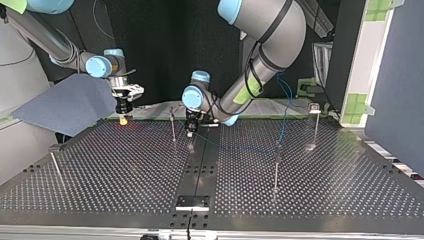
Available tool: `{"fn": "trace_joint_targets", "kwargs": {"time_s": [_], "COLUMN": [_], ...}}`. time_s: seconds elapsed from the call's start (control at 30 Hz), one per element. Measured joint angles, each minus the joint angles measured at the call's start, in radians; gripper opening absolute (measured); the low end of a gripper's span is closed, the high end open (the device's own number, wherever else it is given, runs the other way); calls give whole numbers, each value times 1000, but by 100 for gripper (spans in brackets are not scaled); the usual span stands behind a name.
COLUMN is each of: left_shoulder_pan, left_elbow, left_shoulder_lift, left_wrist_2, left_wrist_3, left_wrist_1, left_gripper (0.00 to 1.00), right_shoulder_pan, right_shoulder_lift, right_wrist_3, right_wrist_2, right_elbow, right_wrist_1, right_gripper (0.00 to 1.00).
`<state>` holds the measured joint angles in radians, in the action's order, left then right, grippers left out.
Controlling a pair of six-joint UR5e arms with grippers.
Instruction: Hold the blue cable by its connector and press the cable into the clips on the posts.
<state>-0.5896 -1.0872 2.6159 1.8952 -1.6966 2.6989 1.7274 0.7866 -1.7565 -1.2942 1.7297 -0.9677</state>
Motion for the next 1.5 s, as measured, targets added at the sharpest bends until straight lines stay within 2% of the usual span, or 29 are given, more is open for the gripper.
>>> {"fn": "trace_joint_targets", "kwargs": {"time_s": [0.07, 0.1, 0.17, 0.2, 0.23, 0.27, 0.67, 0.83, 1.03, 1.27, 1.5], "left_shoulder_pan": [1, 1, 1, 1, 1, 1, -15, -24, -41, -80, -147], "left_elbow": [0, 0, 0, 0, 0, 0, 0, -11, -60, -123, -194], "left_shoulder_lift": [0, 0, 0, 0, 0, -1, -1, -6, -49, -112, -155], "left_wrist_2": [-2, -4, -7, -8, -8, -6, 77, 63, 50, 50, 108], "left_wrist_3": [1, 4, 12, 19, 26, 33, 135, 155, 158, 158, 140], "left_wrist_1": [2, 5, 13, 20, 25, 31, 129, 174, 223, 190, 169], "left_gripper": [14, 14, 50, 50, 84, 100, 100, 100, 100, 100, 100], "right_shoulder_pan": [0, 0, 0, 0, 0, 0, 1, 1, 1, 2, 2], "right_shoulder_lift": [-1, -1, -1, -1, -2, -2, -3, -5, -5, -6, -7], "right_wrist_3": [0, 1, 1, 1, 1, 1, -1, -4, -6, -10, -24], "right_wrist_2": [-6, -9, -14, -15, -17, -17, -19, -19, -17, -16, -14], "right_elbow": [0, 0, 0, 0, 0, 0, 0, 0, 1, 1, 1], "right_wrist_1": [1, 1, 2, 2, 2, 2, 4, 4, 10, 10, 12], "right_gripper": [0, 0, 0, 0, 0, 0, 0, 0, 0, 0, 0]}}
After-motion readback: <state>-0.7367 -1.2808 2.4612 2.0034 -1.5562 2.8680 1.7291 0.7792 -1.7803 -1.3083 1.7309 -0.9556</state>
